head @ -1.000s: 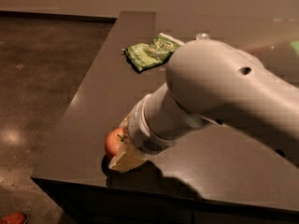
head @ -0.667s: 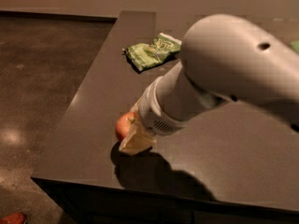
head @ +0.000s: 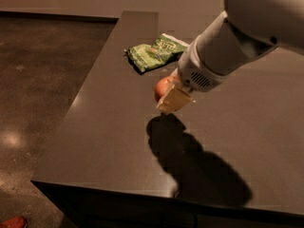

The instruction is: Move apple near coke can

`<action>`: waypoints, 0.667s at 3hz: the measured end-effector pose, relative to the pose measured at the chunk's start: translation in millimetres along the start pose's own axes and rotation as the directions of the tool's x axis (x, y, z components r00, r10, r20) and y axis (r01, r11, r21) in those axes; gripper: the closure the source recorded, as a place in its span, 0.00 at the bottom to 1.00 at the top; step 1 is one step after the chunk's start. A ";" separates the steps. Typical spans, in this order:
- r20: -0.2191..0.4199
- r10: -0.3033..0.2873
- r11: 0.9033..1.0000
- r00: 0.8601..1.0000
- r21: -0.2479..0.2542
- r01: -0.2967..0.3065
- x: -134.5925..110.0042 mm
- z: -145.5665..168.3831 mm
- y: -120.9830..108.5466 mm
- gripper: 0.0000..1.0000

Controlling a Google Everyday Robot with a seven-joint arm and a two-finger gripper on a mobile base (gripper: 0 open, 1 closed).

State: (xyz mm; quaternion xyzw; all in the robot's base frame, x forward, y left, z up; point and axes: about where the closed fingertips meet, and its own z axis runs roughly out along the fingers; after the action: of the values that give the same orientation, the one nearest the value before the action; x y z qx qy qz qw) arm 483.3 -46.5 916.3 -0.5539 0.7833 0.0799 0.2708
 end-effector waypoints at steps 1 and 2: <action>-0.048 0.062 0.997 0.997 0.057 -0.059 24.7 -14.0 -41.0 1.00; -0.102 0.118 0.989 0.988 0.096 -0.109 54.8 -19.1 -72.4 1.00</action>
Offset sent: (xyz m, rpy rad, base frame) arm 0.0719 -0.1346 -0.0096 -0.1380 0.0407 -0.2609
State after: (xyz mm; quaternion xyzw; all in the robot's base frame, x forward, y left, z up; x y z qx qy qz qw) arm 529.7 -126.9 916.9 -0.4992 0.8297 0.0301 0.2479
